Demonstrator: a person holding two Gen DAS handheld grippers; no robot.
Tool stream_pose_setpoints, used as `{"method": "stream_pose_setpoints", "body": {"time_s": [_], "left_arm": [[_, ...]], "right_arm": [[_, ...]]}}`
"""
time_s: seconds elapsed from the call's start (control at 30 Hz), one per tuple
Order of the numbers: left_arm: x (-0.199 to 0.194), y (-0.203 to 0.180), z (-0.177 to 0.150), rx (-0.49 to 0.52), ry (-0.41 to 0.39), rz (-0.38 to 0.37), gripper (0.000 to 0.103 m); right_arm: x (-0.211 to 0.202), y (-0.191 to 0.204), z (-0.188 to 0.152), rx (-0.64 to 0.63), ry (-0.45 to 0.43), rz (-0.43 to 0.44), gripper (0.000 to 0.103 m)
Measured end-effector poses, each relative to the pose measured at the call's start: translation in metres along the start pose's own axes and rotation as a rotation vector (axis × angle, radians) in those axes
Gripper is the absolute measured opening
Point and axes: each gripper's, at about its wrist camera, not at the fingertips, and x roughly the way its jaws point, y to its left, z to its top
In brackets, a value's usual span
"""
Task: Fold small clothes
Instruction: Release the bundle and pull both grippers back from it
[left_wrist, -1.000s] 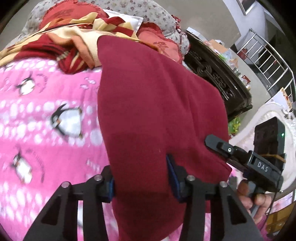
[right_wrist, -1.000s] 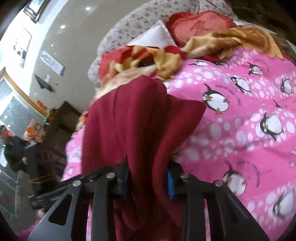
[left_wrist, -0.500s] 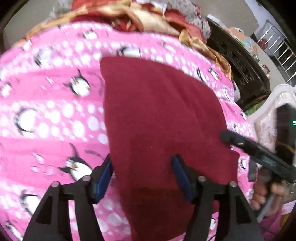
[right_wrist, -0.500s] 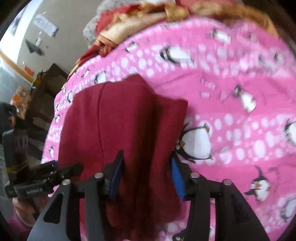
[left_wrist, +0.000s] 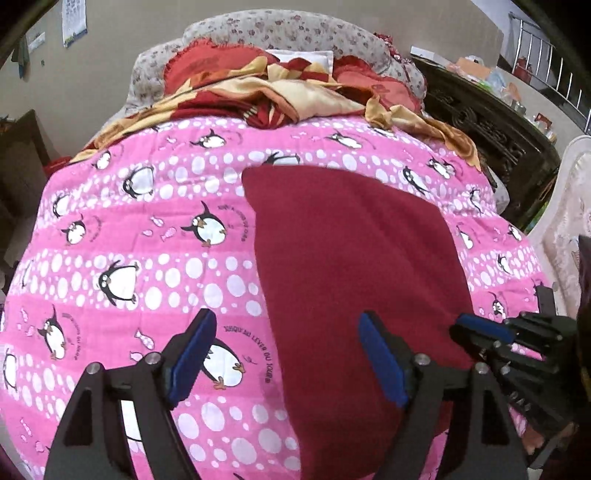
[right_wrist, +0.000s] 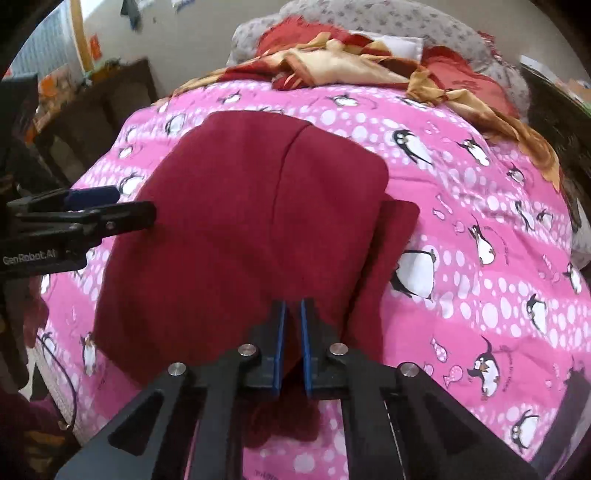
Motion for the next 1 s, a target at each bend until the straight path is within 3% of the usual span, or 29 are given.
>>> {"method": "stream_pose_setpoints", "body": {"time_s": [0.2,0.33,0.4,0.8,0.93,1.0], "left_arm": [[-0.018,-0.007,0.002,0.016,-0.061,0.029,0.083],[-0.031,-0.008,0.003,0.011,-0.09,0.027,0.083],[-0.037,-0.009,0.002,0.005,-0.103,0.029,0.083],[-0.06,-0.013,-0.004,0.011,-0.186,0.062,0.083],[-0.062,-0.015,-0.006,0.012,-0.198,0.07,0.083],[-0.062,-0.015,-0.006,0.007,-0.198,0.069,0.083]], "right_arm": [[-0.032,-0.001,0.005,0.06,-0.067,0.046,0.013],[-0.056,0.009,0.009,0.099,-0.172,0.021,0.035],[-0.061,0.011,0.012,0.119,-0.192,0.009,0.036],[-0.061,0.024,0.019,0.138,-0.193,-0.036,0.04],[-0.06,0.023,0.02,0.149,-0.194,-0.05,0.058],[-0.06,0.023,0.02,0.149,-0.189,-0.056,0.061]]}}
